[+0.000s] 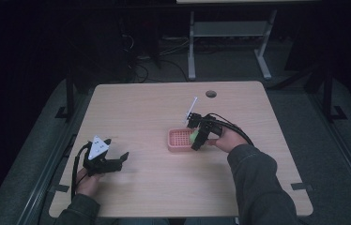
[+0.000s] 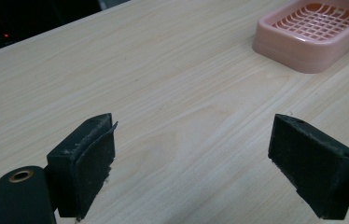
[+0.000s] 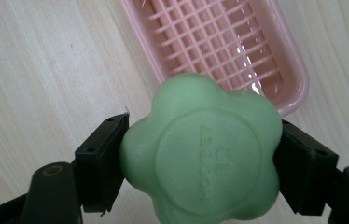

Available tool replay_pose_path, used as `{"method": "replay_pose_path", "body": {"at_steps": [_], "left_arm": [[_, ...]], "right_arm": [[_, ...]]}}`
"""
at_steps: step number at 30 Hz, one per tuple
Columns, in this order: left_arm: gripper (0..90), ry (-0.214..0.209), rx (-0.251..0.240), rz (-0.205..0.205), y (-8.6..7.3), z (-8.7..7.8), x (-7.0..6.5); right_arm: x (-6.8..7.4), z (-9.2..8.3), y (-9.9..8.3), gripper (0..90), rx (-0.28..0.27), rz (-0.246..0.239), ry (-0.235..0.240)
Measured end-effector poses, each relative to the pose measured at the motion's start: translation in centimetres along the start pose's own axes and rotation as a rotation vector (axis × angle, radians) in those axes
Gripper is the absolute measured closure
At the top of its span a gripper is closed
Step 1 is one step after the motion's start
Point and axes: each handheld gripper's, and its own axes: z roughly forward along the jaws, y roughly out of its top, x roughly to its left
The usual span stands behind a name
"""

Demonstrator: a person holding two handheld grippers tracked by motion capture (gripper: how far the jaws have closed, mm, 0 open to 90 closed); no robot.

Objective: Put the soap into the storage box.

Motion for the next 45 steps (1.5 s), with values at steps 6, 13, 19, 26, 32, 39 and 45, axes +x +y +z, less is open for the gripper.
{"method": "replay_pose_path", "body": {"at_steps": [6,13,19,26,32,39,45], "left_arm": [[14.0,-0.001,-0.001,0.0,0.0,0.0,0.0],[14.0,-0.002,-0.004,-0.003,0.0,0.0,0.0],[14.0,-0.002,-0.007,-0.002,0.0,0.0,0.0],[14.1,-0.003,-0.008,-0.002,0.0,0.0,0.0],[14.0,-0.004,-0.007,-0.005,0.1,0.0,0.0],[14.1,-0.005,-0.004,0.001,0.1,0.0,0.0],[14.0,-0.008,-0.009,-0.007,0.1,0.1,0.0]], "right_arm": [[-0.1,-0.2,1.0,25.3,-0.005,-0.009,0.001],[-0.4,-0.4,2.2,25.3,0.001,-0.01,-0.005],[-0.5,-0.2,2.8,25.3,-0.022,-0.004,0.004],[-0.5,0.7,3.5,25.3,-0.01,-0.005,0.005],[-0.5,1.3,4.0,25.3,-0.003,-0.004,0.009],[-0.5,1.9,4.5,25.3,0.005,-0.006,0.006],[-0.6,2.6,4.8,25.2,0.023,0.002,0.008]]}}
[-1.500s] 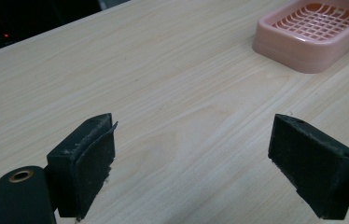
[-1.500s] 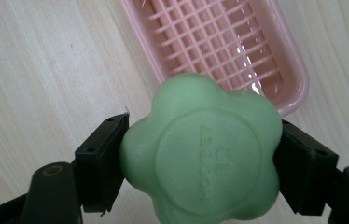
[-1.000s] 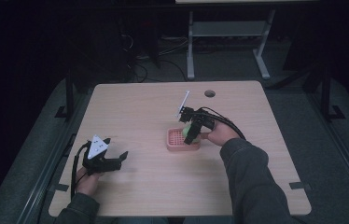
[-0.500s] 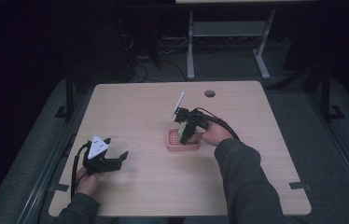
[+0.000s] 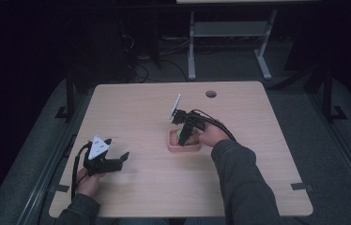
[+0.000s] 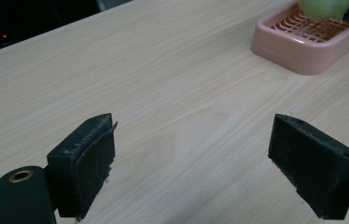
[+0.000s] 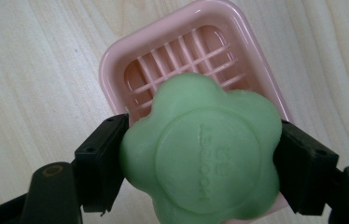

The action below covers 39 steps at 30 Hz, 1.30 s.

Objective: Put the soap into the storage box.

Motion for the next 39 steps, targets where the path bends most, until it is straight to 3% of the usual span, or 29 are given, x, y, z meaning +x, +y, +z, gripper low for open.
{"method": "replay_pose_path", "body": {"at_steps": [39], "left_arm": [[14.0,-0.002,0.001,-0.001,0.03,-0.06,0.01]], "right_arm": [[-0.87,0.91,0.09,25.1,0.016,0.034,0.001]]}}
